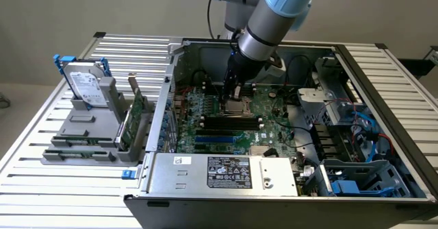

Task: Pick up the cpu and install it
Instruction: 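Place the cpu into insertion slot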

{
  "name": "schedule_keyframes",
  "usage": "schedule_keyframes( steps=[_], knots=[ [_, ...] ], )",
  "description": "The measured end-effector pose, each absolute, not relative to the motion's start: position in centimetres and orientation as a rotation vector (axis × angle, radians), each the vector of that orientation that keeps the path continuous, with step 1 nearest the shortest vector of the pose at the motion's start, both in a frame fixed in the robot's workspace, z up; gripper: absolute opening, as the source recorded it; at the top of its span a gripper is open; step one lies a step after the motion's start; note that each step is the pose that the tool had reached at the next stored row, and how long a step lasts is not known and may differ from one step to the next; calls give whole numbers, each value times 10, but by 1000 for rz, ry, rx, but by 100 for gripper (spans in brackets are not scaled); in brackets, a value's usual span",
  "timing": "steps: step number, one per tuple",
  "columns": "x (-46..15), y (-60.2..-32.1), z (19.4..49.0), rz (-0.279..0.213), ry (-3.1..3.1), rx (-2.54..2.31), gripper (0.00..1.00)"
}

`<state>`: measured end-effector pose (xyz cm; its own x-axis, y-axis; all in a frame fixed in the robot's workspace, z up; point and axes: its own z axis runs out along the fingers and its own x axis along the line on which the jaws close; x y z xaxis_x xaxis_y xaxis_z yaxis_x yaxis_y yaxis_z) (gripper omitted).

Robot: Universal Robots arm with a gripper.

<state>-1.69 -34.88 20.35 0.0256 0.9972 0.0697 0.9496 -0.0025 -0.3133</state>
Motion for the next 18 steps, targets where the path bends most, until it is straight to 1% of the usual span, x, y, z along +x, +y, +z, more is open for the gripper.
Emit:
schedule_keyframes(
  steps=[18],
  knots=[
    [-17,-348,195,250,-2004,-2033,11]
  ],
)
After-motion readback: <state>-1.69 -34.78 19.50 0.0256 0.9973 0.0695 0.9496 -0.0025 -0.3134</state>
